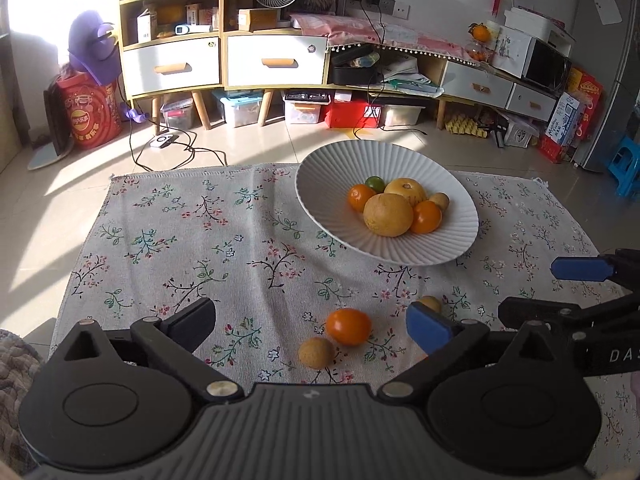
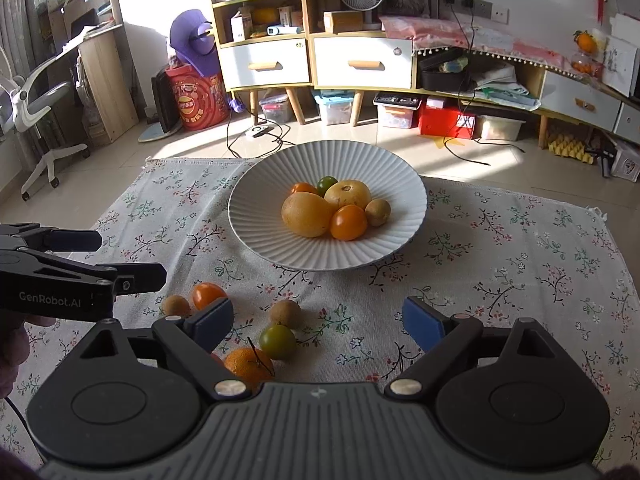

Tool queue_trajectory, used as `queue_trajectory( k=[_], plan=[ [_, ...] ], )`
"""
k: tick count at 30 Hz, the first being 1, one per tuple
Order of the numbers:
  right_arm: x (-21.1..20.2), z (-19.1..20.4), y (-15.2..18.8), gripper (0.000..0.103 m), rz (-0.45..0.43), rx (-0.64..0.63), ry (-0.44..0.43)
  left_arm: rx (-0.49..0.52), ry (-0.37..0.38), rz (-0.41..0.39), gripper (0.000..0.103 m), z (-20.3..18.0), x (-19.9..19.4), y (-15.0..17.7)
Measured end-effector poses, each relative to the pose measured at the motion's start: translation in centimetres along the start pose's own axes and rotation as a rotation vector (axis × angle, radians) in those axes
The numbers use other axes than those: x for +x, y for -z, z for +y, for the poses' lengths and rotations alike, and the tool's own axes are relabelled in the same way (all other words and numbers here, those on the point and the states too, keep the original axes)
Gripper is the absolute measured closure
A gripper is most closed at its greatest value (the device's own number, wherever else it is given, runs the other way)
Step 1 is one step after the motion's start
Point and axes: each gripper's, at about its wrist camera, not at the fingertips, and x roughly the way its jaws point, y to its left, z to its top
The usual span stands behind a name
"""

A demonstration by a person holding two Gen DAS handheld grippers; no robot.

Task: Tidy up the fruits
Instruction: 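Withdraw both tools from the plate back toward the fruit pile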

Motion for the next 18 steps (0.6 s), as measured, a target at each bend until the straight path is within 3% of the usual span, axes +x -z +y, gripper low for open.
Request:
queue_trajectory(
  k=[7,18],
  plan=[
    [-0.6,0.8,1.3,0.008,0.002,0.009,-0.021,-0.022,-0.009,0.02,0.004,0.4,-0.7,2.0],
    [-0.7,1.7,3.8,0.005,0.035,-0.006,-0.033,0.039,-0.009,0.031,0.004,-0.1,-1.6,6.1]
  ],
)
